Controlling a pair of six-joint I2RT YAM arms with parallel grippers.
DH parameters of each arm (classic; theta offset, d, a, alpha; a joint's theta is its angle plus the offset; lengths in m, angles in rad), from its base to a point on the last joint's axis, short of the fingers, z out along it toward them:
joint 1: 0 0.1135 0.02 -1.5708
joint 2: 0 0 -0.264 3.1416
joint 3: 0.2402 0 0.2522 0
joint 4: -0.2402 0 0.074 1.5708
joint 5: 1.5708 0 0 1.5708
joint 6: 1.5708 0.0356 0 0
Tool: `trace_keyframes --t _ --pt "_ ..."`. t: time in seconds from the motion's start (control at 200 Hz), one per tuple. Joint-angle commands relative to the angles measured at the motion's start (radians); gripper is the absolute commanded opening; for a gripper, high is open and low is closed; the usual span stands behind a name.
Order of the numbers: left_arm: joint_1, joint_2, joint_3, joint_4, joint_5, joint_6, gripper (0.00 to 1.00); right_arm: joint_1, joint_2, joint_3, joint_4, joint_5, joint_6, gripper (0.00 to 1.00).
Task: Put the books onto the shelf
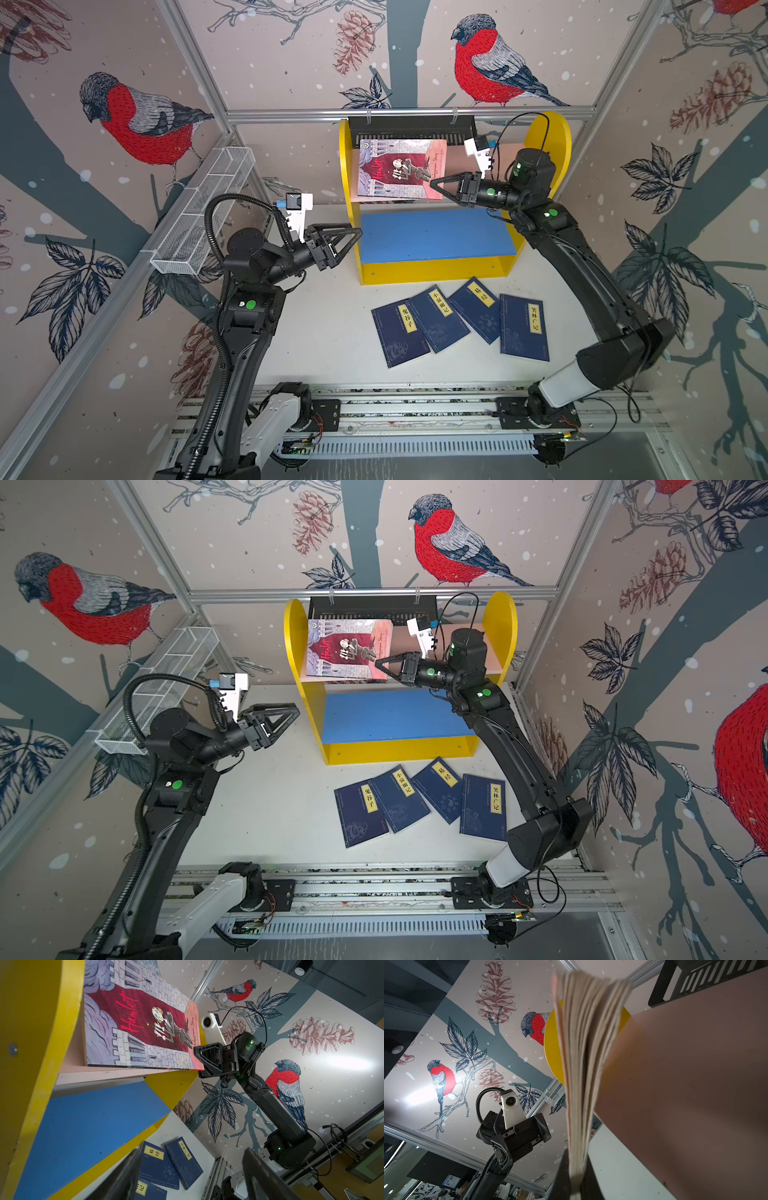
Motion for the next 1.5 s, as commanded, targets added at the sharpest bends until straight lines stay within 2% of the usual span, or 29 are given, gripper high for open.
trace_keyframes --t 0.0,0.435,0.535,0.655,0.77,0.96,1.095,1.155,1.44,1.49 --pt "0.001 0.001 0.013 0.013 0.01 0.026 0.78 -0.001 0.039 0.058 -0.031 -0.005 -0.012 0.01" --pt "0.001 -0.009 0.01 0.028 0.022 0.02 0.78 -0.003 0.159 0.244 -0.203 -0.007 -0.062 0.04" --pt "0.001 -0.011 0.012 0.028 0.025 0.02 0.78 -0.007 0.164 0.249 -0.21 -0.009 -0.064 0.09" --pt "0.001 -0.012 0.01 0.031 0.025 0.019 0.78 -0.017 0.165 0.252 -0.221 -0.01 -0.067 0.07" --pt "0.001 -0.01 0.009 0.032 0.028 0.019 0.78 -0.029 0.16 0.253 -0.226 -0.014 -0.067 0.14" --pt "0.001 -0.008 0.007 0.037 0.025 0.015 0.78 -0.044 0.157 0.254 -0.237 -0.023 -0.07 0.15" --pt "0.001 -0.006 0.009 0.04 0.025 0.016 0.78 -0.045 0.151 0.252 -0.24 -0.026 -0.071 0.22" --pt "0.001 -0.005 0.009 0.039 0.025 0.015 0.79 -0.047 0.147 0.252 -0.244 -0.028 -0.074 0.28" --pt "0.0 -0.006 0.004 0.046 0.023 0.0 0.79 -0.055 0.119 0.223 -0.262 -0.012 -0.084 0.3" --pt "0.001 -0.006 0.002 0.045 0.022 -0.002 0.79 -0.056 0.116 0.214 -0.261 -0.011 -0.083 0.27"
